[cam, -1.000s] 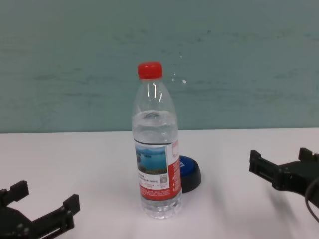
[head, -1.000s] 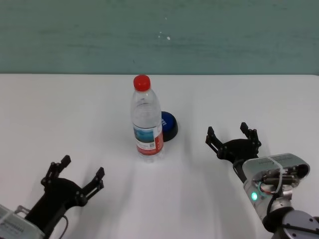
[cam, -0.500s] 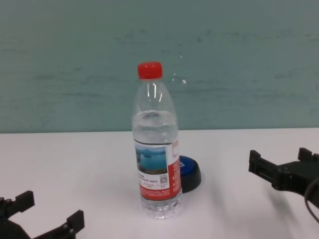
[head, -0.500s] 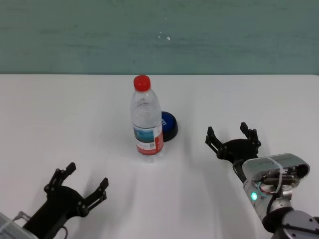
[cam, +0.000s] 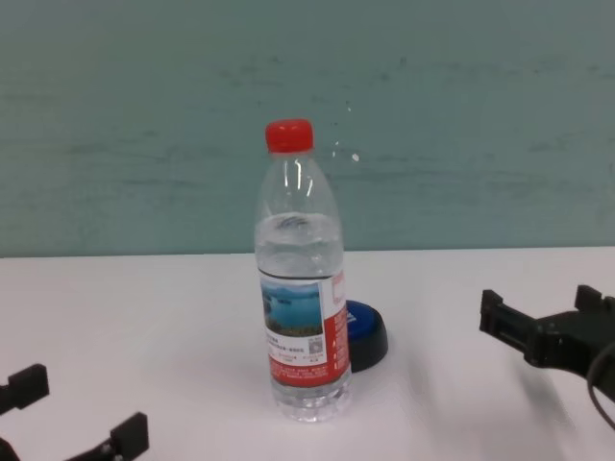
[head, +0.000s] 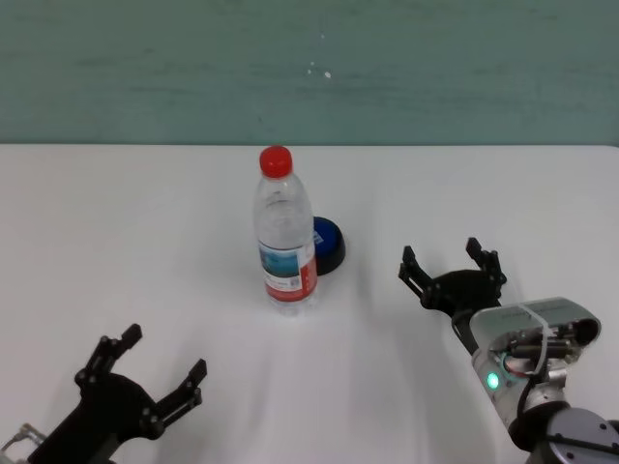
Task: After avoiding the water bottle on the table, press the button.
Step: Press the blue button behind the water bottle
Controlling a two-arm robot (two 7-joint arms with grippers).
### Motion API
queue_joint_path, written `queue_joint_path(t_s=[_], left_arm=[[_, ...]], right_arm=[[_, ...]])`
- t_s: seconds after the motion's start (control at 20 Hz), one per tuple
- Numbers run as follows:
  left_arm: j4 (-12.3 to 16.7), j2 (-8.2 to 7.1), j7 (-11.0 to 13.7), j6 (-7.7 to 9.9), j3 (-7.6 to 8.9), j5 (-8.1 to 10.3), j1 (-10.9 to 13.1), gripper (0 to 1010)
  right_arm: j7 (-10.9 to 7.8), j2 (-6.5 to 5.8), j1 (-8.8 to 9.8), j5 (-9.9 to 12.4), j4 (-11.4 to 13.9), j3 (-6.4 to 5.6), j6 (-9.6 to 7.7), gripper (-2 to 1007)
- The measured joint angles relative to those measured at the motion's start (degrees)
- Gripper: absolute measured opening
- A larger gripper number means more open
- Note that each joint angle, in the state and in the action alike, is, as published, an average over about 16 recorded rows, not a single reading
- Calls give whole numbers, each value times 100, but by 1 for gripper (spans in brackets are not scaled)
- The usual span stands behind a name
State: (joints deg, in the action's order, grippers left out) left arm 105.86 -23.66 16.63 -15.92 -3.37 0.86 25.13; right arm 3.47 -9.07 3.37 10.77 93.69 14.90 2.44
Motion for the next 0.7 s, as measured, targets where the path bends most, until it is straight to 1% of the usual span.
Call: queue_joint_path(t_s=[0.2,0.35,0.5,0.7], left_arm=[[99,-28,40,21,42,61,85,1000],[101,-21,59,64,49,115,76,1000],[33,10,59,108,23,136,-9,1000],[-124,56,60,141,-57,125,-207,1000]], right_arm=[[0,0,0,0,0,0,0,1004],[0,0,0,0,0,0,0,1004],[0,0,0,0,0,0,0,1004],[0,0,0,0,0,0,0,1004]])
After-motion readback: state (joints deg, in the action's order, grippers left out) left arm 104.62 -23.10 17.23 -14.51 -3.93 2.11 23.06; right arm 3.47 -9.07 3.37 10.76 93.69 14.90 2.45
